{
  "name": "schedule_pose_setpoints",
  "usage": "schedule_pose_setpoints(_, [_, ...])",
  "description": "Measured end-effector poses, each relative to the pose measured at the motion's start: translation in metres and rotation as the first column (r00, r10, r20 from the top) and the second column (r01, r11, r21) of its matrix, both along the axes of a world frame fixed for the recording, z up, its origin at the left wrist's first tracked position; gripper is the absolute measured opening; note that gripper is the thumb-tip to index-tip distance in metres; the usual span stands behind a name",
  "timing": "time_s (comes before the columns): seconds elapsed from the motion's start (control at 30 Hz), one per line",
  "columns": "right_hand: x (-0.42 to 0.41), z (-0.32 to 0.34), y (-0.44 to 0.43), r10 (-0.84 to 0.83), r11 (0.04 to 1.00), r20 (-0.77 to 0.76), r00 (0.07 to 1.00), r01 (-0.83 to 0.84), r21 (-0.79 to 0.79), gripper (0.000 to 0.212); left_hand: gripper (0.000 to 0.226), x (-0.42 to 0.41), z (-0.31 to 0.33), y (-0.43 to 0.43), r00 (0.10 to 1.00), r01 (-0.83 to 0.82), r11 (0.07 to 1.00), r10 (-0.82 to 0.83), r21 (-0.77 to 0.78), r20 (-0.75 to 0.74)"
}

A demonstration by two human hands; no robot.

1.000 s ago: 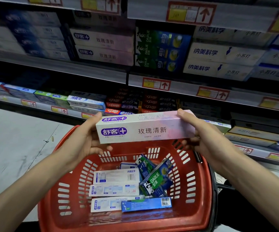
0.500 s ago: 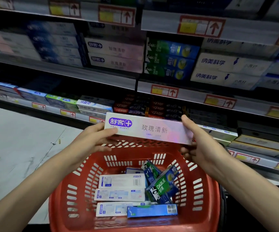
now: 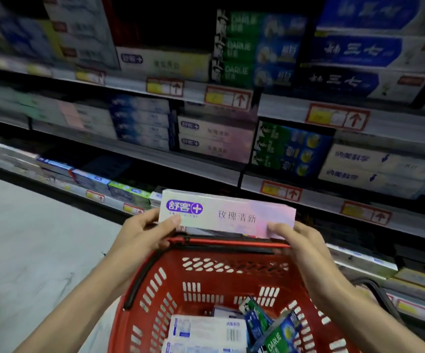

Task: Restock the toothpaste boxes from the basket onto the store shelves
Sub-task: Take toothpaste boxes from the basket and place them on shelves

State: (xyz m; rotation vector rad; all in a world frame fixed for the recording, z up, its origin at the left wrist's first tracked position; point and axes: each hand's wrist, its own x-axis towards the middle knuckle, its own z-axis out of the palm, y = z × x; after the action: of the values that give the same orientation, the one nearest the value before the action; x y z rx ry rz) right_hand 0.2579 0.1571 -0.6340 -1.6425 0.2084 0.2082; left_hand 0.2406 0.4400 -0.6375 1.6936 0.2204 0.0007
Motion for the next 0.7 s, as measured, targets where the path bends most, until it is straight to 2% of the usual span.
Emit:
schedule_pose_setpoints(0.1, [0.007, 0.007, 0.008, -0.025, 0.996, 0.149, 0.989, 0.037, -0.076, 0.012, 0.020, 0.010, 0.005, 0.011, 0.997, -0.022, 0.998, 0.017, 0.061, 0.075])
schedule_pose_setpoints(0.2, [0.018, 0.011, 0.016, -0.080, 0.992, 0.249, 0.965, 0.102, -0.074, 0.025, 0.023, 0.026, 0.007, 0.019, 0.989, -0.068, 0.993, 0.054, 0.097, 0.141])
schedule_pose_setpoints(0.3, [0.035, 0.009, 0.024, -0.175, 0.981, 0.270, 0.947, 0.190, -0.029, 0.039, 0.031, 0.048, 0.002, 0.023, 0.976, -0.138, 0.989, 0.126, 0.061, 0.178])
schedule_pose_setpoints(0.43, [0.061, 0.007, 0.040, -0.223, 0.972, 0.307, 0.925, 0.236, -0.008, 0.038, 0.035, 0.082, -0.004, 0.030, 0.969, -0.179, 0.984, 0.172, 0.023, 0.178])
schedule_pose_setpoints(0.7, [0.116, -0.004, 0.061, -0.294, 0.947, 0.391, 0.872, 0.320, -0.002, 0.033, 0.030, 0.166, 0.004, 0.042, 0.946, -0.168, 0.983, 0.139, 0.079, 0.293])
